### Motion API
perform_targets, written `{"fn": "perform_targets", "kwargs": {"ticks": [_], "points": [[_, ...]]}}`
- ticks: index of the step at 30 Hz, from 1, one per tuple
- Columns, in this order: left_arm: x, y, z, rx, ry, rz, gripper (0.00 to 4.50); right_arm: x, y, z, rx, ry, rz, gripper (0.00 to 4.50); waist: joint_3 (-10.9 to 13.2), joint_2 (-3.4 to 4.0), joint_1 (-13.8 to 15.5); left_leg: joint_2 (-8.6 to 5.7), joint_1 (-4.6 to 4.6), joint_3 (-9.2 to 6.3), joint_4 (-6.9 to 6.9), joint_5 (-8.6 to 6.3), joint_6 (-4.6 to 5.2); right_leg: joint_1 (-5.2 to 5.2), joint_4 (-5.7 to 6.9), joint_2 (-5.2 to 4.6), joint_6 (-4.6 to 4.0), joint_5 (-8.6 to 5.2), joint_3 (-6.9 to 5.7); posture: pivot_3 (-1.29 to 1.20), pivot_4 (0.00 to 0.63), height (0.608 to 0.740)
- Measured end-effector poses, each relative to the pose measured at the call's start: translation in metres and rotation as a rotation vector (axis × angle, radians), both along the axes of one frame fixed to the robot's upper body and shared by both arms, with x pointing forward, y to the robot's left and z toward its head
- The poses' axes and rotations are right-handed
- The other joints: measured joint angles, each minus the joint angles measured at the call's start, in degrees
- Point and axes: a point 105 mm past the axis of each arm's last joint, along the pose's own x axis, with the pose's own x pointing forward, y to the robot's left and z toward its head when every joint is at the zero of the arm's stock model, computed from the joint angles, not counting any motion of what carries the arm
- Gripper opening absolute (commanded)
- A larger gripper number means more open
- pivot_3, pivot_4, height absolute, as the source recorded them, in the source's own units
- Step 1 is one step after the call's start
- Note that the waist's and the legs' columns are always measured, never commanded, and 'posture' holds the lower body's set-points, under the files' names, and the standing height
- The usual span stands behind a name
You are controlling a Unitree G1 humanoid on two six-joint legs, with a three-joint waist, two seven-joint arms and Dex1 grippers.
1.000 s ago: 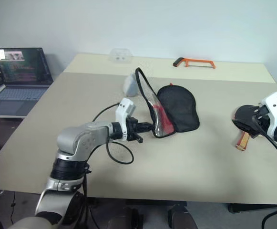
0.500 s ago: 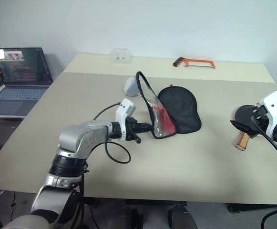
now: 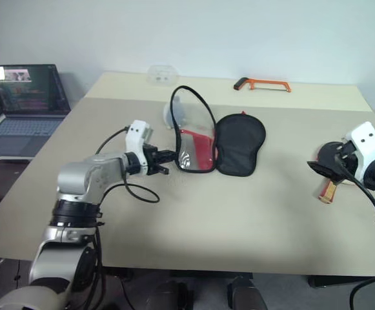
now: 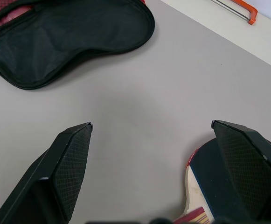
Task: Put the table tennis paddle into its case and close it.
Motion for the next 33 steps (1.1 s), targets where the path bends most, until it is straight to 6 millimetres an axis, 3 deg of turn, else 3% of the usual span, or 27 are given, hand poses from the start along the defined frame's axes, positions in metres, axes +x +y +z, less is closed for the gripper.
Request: {"fn": "perform_targets", "kwargs": {"ticks": [6, 9, 14, 19, 27, 33], "points": [[-0.027, -0.014, -0.002, -0.036, 0.029, -0.171, 0.02, 0.005, 0.001, 0.000, -0.003, 0.003, 0.007, 4.50, 0.00, 0.00, 0.27, 0.00, 0.00, 0.00, 0.01, 0.09, -0.16, 0.01, -0.02, -0.01, -0.01, -0.02, -0.01, 0.00, 0.150, 0.740], [-0.030, -0.015, -0.002, -0.034, 0.029, -0.193, 0.02, 0.005, 0.001, 0.001, -0.006, -0.002, 0.012, 4.50, 0.00, 0.00, 0.29, 0.00, -0.01, -0.01, 0.00, 0.07, -0.12, 0.01, -0.02, -0.01, -0.01, -0.02, -0.02, 0.00, 0.150, 0.740], [-0.025, -0.006, -0.009, 0.032, 0.029, -0.156, 0.02, 0.005, 0.001, 0.001, -0.012, -0.001, 0.014, 4.50, 0.00, 0.00, 0.28, 0.00, 0.00, -0.01, 0.01, -0.02, 0.03, 0.01, -0.02, -0.01, -0.01, -0.02, -0.01, 0.00, 0.150, 0.740], [-0.006, 0.008, -0.017, 0.078, 0.024, -0.040, 0.02, 0.005, 0.001, 0.000, -0.012, 0.000, 0.015, 4.50, 0.00, 0.00, 0.33, -0.01, -0.03, -0.01, 0.01, -0.02, 0.04, 0.01, -0.03, -0.01, -0.01, -0.02, -0.02, 0.00, 0.150, 0.740], [-0.002, 0.004, -0.017, 0.084, 0.010, -0.040, 0.02, 0.004, 0.002, -0.004, -0.010, 0.009, 0.015, 4.50, 0.00, 0.00, 0.29, 0.01, -0.07, -0.02, 0.01, -0.02, 0.03, -0.01, -0.07, -0.01, -0.01, -0.02, -0.03, 0.00, 0.150, 0.740], [-0.013, -0.006, -0.027, 0.082, 0.044, -0.087, 0.02, 0.005, 0.005, -0.006, 0.005, 0.009, 0.021, 4.50, 0.00, 0.00, 0.34, 0.00, -0.08, -0.03, 0.01, -0.01, 0.03, -0.01, -0.07, -0.02, -0.01, -0.02, -0.04, 0.00, 0.150, 0.740]]}}
